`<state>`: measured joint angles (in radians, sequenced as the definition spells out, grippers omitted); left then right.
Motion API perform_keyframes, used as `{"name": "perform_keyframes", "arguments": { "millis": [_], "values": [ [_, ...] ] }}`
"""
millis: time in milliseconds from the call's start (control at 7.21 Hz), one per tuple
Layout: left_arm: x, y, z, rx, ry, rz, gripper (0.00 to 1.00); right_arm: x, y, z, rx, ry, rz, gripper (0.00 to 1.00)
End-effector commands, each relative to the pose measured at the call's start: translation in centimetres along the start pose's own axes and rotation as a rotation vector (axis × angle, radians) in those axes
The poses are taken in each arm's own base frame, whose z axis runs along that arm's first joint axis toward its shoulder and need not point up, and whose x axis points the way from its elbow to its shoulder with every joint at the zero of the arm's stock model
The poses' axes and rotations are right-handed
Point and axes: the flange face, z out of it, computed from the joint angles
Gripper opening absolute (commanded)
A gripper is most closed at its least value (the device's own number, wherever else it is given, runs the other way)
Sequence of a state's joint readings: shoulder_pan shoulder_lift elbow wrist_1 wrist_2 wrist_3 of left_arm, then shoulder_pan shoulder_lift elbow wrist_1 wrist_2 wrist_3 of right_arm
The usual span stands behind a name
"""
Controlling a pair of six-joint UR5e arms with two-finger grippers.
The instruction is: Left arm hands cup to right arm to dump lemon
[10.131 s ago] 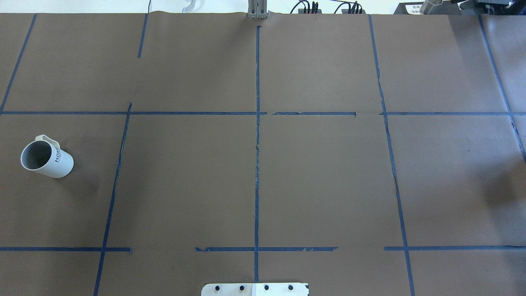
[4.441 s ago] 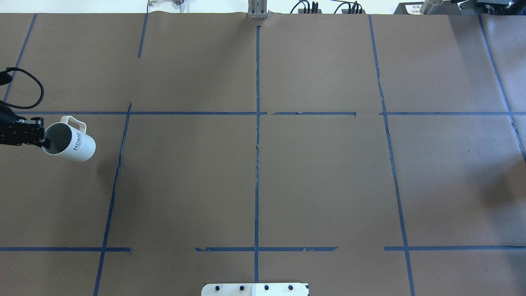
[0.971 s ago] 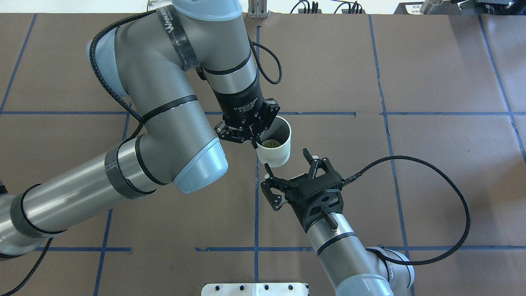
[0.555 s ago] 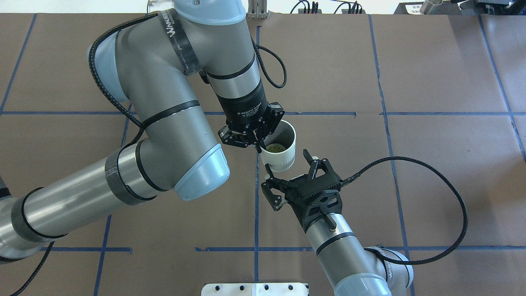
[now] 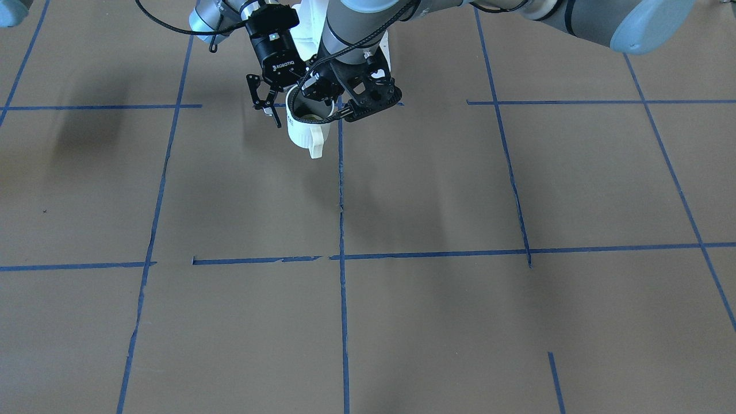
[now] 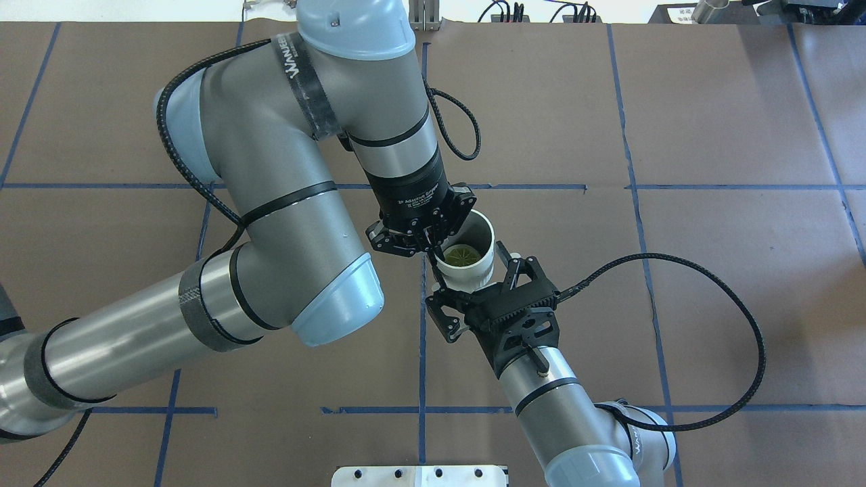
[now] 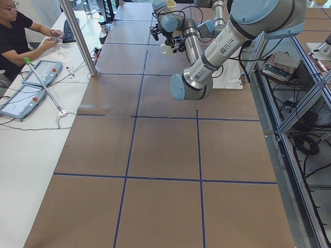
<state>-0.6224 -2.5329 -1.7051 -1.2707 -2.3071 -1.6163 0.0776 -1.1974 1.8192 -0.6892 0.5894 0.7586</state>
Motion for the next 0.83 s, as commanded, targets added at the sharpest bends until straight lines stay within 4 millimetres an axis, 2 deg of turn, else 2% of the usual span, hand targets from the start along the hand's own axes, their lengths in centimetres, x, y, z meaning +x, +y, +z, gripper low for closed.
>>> {"name": "perform_keyframes", "arguments": {
  "millis": [0,555,694],
  "values": [
    [0.0,0.4,0.0,-0.003,0.003,0.007,0.00,0.0,0.9,0.7,-0.006,0.013,-0.020,1.00],
    [0.3,1.2,0.0,-0.010,0.006,-0.008,0.00,0.4,1.6,1.3,-0.011,0.027,-0.040,0.99],
    [0.5,1.6,0.0,-0.013,0.007,-0.005,0.03,0.4,1.5,1.3,-0.012,0.024,-0.068,0.91]
  ]
}}
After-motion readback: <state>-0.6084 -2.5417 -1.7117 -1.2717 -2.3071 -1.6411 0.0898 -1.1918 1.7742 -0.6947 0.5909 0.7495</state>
